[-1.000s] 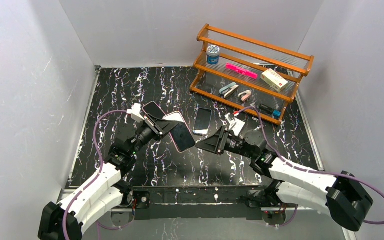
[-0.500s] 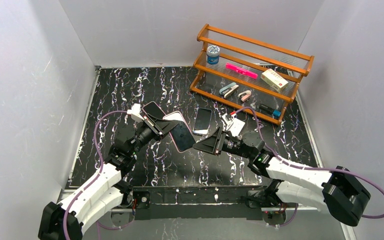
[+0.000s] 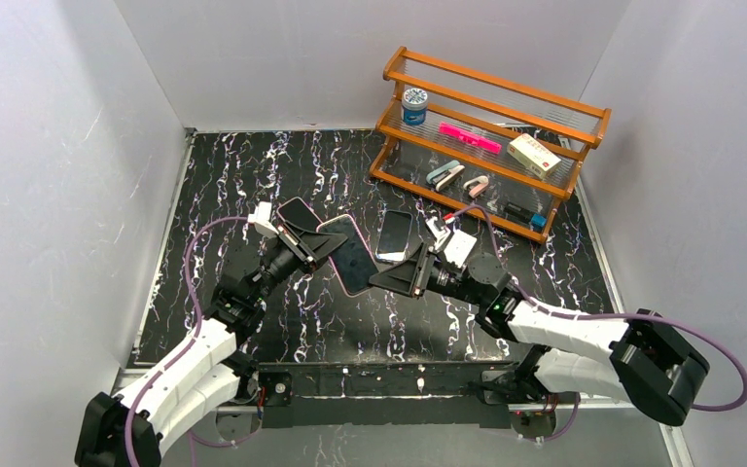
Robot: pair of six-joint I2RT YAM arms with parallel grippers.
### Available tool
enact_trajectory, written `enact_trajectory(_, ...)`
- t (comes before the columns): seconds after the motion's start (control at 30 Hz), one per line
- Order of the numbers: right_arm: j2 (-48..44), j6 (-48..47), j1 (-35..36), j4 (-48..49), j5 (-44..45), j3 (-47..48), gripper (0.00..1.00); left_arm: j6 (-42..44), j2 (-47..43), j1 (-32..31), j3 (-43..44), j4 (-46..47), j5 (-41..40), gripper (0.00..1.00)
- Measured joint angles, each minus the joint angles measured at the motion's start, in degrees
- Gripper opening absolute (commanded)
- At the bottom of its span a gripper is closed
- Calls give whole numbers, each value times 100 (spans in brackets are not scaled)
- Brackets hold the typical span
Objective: Take the phone out of the phone case
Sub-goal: Remove the phone case from the phone.
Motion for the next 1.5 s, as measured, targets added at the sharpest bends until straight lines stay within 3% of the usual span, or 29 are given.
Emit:
enact_trajectory(0.3,575,0,11,426,-186,380,37,39,0,-234,-9,313,-76,1)
enact_trajectory(0.4,761,2,11,542,-249,470,24,166,0,-271,-9,409,-96,19)
enact_trajectory(0.53,916,55,13,745,-275,509,7,365,-28,-308,-15,487,-7,55)
enact_trajectory(0.6,918,109,13,787,-221,525,1,496,-118,-411,-39,466,120,65)
enact_trajectory(0.77,826,157,-17,706,-52,525,1,1019,-691,-542,-55,33,184,83)
enact_trajectory(1.07,33,142,-195,339,496,507,1,2184,-1554,-542,160,-1421,-225,84)
enact_trajectory(1.5,52,190,-195,234,546,507,1,2249,-859,-546,90,-1069,282,75)
